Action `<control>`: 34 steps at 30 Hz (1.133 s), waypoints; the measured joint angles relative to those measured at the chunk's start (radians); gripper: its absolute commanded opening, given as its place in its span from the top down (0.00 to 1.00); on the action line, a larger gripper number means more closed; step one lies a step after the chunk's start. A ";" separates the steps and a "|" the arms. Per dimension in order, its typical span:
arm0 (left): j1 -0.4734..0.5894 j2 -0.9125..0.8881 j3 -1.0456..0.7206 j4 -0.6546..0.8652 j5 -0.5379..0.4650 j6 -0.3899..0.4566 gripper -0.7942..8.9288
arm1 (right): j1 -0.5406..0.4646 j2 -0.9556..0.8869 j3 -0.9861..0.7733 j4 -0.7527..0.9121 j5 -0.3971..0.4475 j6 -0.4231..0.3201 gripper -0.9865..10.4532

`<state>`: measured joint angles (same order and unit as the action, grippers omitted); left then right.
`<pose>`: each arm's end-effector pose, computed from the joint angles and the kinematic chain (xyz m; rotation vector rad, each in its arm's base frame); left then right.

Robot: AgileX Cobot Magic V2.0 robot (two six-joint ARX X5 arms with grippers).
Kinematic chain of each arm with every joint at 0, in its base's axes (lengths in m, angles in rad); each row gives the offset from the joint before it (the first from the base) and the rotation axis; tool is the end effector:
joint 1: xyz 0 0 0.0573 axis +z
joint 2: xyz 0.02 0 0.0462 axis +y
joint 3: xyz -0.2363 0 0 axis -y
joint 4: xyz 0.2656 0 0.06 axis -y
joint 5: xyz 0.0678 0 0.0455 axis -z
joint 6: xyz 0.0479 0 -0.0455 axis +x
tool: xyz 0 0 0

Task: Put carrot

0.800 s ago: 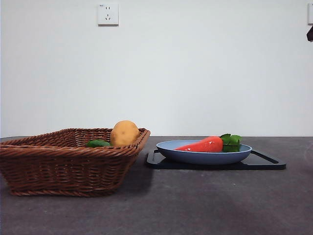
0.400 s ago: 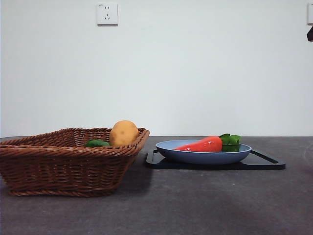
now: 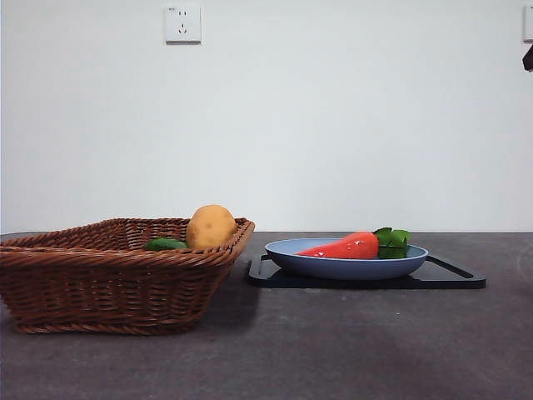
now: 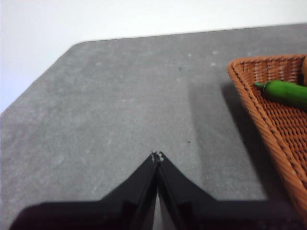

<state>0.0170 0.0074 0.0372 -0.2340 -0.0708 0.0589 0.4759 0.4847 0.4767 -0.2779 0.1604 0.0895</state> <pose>0.1605 0.0061 0.1497 0.0642 0.2067 0.0815 0.1701 0.0791 0.2390 -0.0016 0.2863 0.3007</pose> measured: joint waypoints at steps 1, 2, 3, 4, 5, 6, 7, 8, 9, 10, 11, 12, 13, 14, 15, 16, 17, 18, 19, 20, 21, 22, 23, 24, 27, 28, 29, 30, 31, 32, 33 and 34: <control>0.000 -0.002 -0.002 0.008 0.000 0.000 0.91 | 0.000 0.000 0.000 0.000 0.000 0.000 0.91; 0.000 -0.002 -0.004 0.017 0.000 0.000 0.91 | 0.000 0.000 0.000 0.000 0.000 0.000 0.91; 0.000 -0.001 -0.004 0.020 0.000 0.000 0.91 | 0.000 0.000 0.000 0.000 0.000 0.000 0.91; 0.000 -0.001 -0.004 0.020 0.000 0.000 0.91 | 0.000 0.000 0.000 0.000 0.000 0.000 0.91; 0.000 -0.001 -0.004 0.020 0.000 0.000 0.91 | 0.000 0.000 0.000 0.000 0.000 0.000 0.91; 0.000 -0.001 -0.004 0.020 0.000 0.000 0.91 | 0.000 0.000 0.000 0.000 0.000 0.000 0.91; 0.000 -0.001 -0.004 0.020 0.000 0.000 0.91 | 0.000 0.000 0.000 0.000 0.000 0.000 0.91; 0.000 -0.001 -0.004 0.020 0.000 0.000 0.91 | 0.000 0.000 0.000 0.000 0.000 0.000 0.91; 0.000 -0.001 -0.004 0.020 0.000 0.000 0.91 | 0.000 0.000 0.000 0.000 0.000 0.000 0.91; 0.000 -0.001 -0.004 0.020 0.000 0.000 0.91 | 0.000 0.000 0.000 0.000 0.000 0.000 0.91; 0.000 -0.001 -0.004 0.020 0.000 0.000 0.91 | 0.000 0.000 0.000 0.000 0.000 0.000 0.91; 0.000 -0.001 -0.004 0.020 0.000 0.000 0.91 | 0.000 0.000 0.000 0.000 0.000 0.000 0.91; 0.000 -0.001 -0.004 0.020 0.000 0.000 0.91 | 0.000 0.000 0.000 0.000 0.000 0.000 0.91; 0.000 -0.001 -0.004 0.020 0.000 0.000 0.91 | 0.000 0.000 0.000 0.000 0.000 0.000 0.91; 0.000 -0.001 -0.004 0.020 0.000 0.000 0.91 | 0.000 0.000 0.000 0.000 0.000 0.000 0.91; 0.000 -0.001 -0.004 0.020 0.000 0.000 0.91 | 0.000 0.000 0.000 0.000 0.000 0.000 0.91; 0.000 -0.001 -0.004 0.020 0.000 0.000 0.91 | 0.000 0.000 0.000 -0.001 0.000 0.000 0.91; 0.000 -0.001 -0.004 0.020 0.000 0.000 0.91 | 0.000 0.000 0.000 0.000 0.000 0.000 0.91; 0.000 -0.001 -0.004 0.020 0.000 0.000 0.91 | 0.000 0.000 0.000 0.000 0.000 0.000 0.91; 0.000 -0.001 -0.004 0.020 0.000 0.000 0.91 | 0.000 0.000 0.000 -0.001 0.000 0.000 0.91; 0.000 -0.001 -0.004 0.020 0.000 0.000 0.91 | 0.000 0.000 0.000 -0.001 0.000 0.000 0.91; 0.000 -0.001 -0.004 0.020 0.000 0.000 0.91 | 0.000 0.000 0.000 0.000 0.000 0.000 0.91; 0.000 -0.001 -0.004 0.020 0.000 0.000 0.91 | 0.000 0.000 0.000 0.000 0.000 0.000 0.91; 0.000 -0.001 -0.004 0.020 0.000 0.000 0.91 | 0.000 0.000 0.000 0.000 0.000 0.000 0.91; 0.000 -0.001 -0.004 0.020 0.000 0.000 0.91 | 0.000 -0.003 0.000 -0.002 0.000 -0.003 0.91; 0.000 -0.001 -0.004 0.020 0.000 0.000 0.91 | -0.001 -0.007 0.000 -0.004 0.002 -0.010 0.91; 0.000 -0.001 -0.004 0.020 0.000 0.000 0.91 | -0.007 -0.020 0.000 -0.006 0.015 -0.026 0.91; 0.000 -0.001 -0.004 0.020 0.000 0.000 0.91 | -0.013 -0.040 0.000 -0.007 0.027 -0.047 0.91; 0.000 -0.001 -0.004 0.020 0.000 0.000 0.91 | -0.021 -0.066 0.000 -0.007 0.036 -0.066 0.91; 0.000 -0.001 -0.004 0.020 0.000 0.000 0.91 | -0.037 -0.102 0.000 -0.007 0.041 -0.085 0.91; 0.000 -0.001 -0.004 0.020 0.000 0.000 0.91 | -0.056 -0.140 -0.002 -0.004 0.042 -0.098 0.91; 0.000 -0.001 -0.004 0.020 0.000 0.000 0.91 | -0.076 -0.174 -0.006 0.002 0.043 -0.106 0.91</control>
<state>0.0170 0.0063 0.0330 -0.2142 -0.0711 0.0589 0.4000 0.3111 0.4709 -0.2756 0.2031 -0.0162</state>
